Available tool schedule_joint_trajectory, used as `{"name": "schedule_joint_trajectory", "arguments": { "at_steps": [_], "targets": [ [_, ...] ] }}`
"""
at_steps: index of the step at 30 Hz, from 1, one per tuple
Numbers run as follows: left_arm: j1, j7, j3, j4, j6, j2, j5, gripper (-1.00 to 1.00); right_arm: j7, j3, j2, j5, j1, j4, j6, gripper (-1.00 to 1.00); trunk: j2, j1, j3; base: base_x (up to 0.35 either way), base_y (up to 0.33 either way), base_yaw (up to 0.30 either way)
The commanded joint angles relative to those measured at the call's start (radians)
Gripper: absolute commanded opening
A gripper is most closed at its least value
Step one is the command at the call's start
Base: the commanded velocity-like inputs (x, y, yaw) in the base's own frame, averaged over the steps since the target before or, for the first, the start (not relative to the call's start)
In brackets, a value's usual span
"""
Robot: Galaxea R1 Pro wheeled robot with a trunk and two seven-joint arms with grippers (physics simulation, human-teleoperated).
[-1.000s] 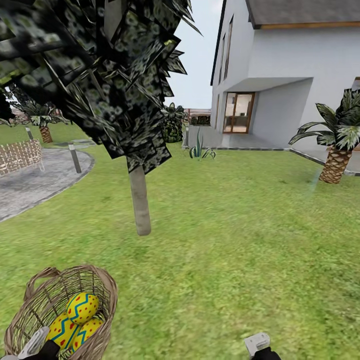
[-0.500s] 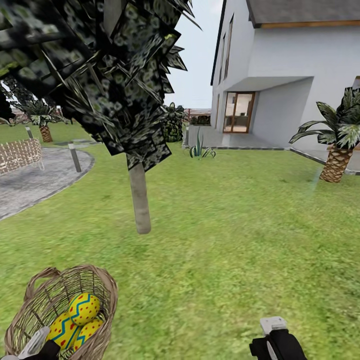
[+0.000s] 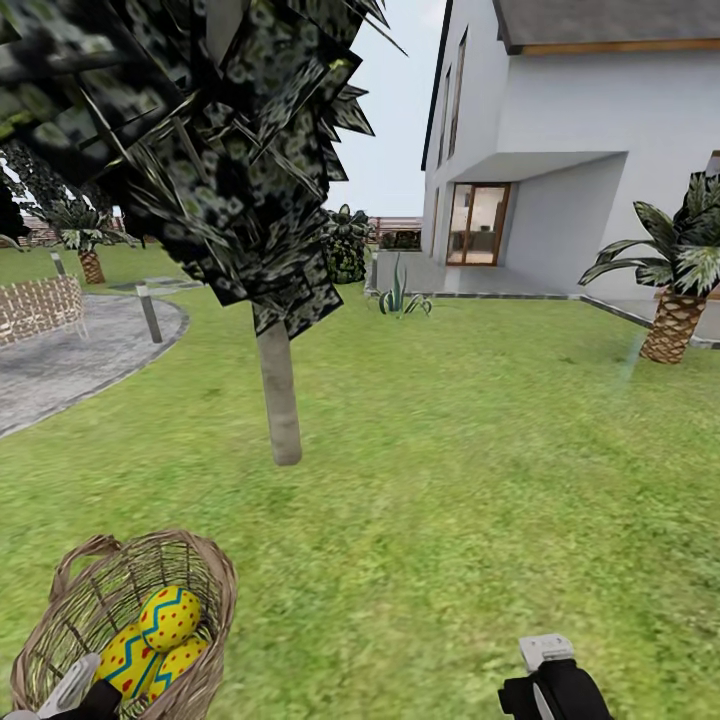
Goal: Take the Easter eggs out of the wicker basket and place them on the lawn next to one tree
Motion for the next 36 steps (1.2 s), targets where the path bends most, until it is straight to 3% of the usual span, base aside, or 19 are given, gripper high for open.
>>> {"name": "schedule_joint_trajectory", "arguments": {
  "at_steps": [1,36],
  "targets": [
    [-0.001,0.008,0.002,-0.002,0.003,0.000,0.018,-1.00,0.002,0.000,0.000,0.007,-0.001,-0.001,0.005,1.00,-0.008,0.004,-0.004,0.000,0.000,0.000],
    [-0.001,0.008,0.002,-0.002,0.002,-0.005,0.018,-1.00,0.002,0.001,0.001,0.009,-0.001,0.000,0.005,1.00,-0.253,0.138,-0.114,0.000,0.000,0.000]
  ]
}}
